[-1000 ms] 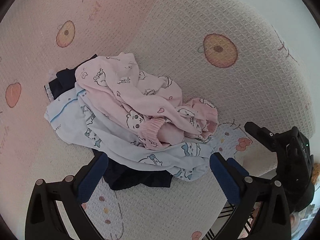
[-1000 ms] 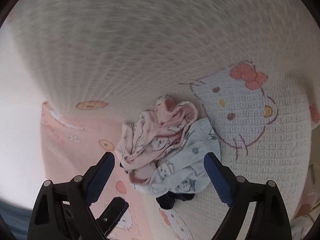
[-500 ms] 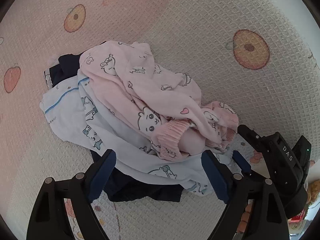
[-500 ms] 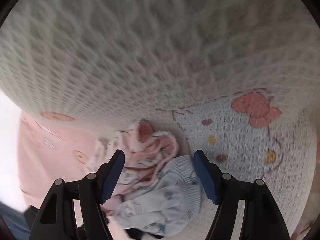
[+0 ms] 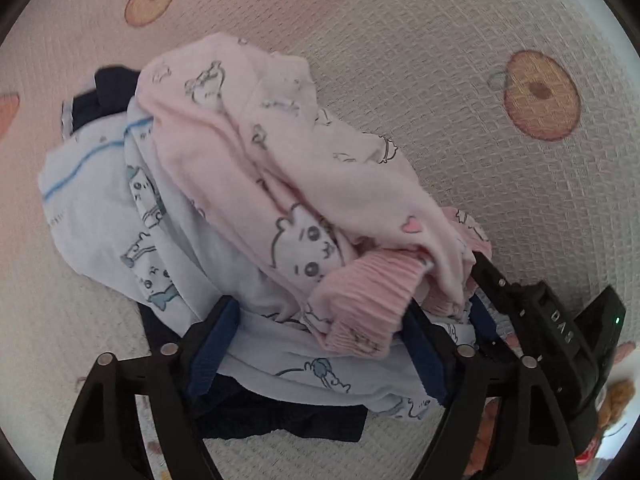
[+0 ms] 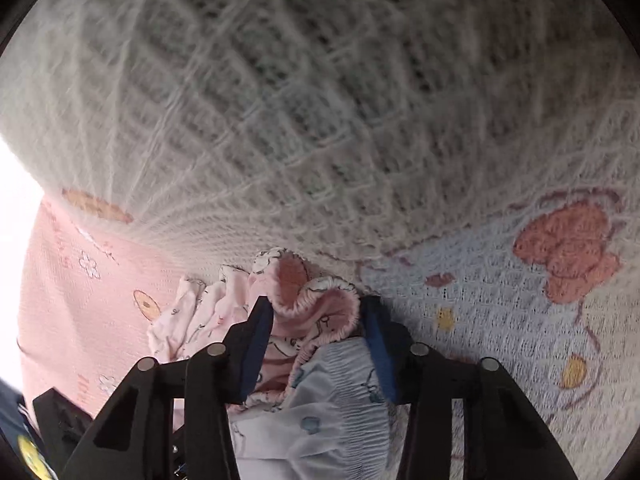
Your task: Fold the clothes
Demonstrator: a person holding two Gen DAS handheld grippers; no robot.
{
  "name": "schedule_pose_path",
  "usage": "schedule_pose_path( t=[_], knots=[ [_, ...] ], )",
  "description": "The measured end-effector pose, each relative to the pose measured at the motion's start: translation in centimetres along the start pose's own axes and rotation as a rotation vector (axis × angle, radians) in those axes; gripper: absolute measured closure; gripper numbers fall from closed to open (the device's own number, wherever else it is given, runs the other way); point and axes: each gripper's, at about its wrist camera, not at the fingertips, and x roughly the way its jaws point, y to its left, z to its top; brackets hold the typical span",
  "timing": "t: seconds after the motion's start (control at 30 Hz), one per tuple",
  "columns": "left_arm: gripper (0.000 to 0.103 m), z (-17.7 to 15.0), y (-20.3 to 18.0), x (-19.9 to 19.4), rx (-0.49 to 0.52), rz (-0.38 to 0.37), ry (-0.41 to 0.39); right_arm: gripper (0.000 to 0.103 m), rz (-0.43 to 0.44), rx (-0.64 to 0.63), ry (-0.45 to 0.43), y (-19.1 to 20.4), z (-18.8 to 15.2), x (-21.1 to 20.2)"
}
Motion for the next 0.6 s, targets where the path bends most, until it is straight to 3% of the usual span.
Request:
schedule_pose_path(
  t=[0.07, 0.17, 0.27, 0.33, 0.4, 0.43, 0.53, 0.6],
  knots=[
    [0.019, -0.3, -0.1, 0.0, 0.027, 0.004, -0.019, 0.067, -0.009, -0.013, -0.012, 0.1, 0.2, 0.2],
    [0.016, -0.8, -1.0, -0.1, 0.095, 0.061, -0.060, 0.067, -0.016, -0.015, -0.019, 0.5, 0.8, 0.5],
    [0.016, -1.3, -1.5, -0.5, 0.101, 0.102, -0.098, 0.067, -0.063, -0.069, -0.012, 1.7, 1.4, 1.0],
    [0.020, -1.5, -1.9, -1.0, 0.105, 0.127, -0.119, 0.068, -0.095, -0.106, -0.009, 2.6, 1.6, 1.3],
    [0.033, -1.7, -2.9, -1.8, 0.166, 0.155, -0.144, 0.079, -0.097, -0.147, -0.002, 3.3, 2.1, 1.5],
    [0.037, -1.9, -3.5, -2.1, 0.202, 0.177, -0.154, 0.079, -0.102, -0.164, -0.002, 3.7, 2.3, 1.6],
    [0.037, -2.6, -5.0, -3.2, 0.295, 0.260, -0.179, 0.087, -0.092, -0.243, -0.014, 5.1, 3.0, 1.4],
    [0.037, -2.9, -4.8, -4.5, 0.303, 0.253, -0.203, 0.087, -0.105, -0.309, -0.020, 6.3, 3.4, 1.3]
  ],
)
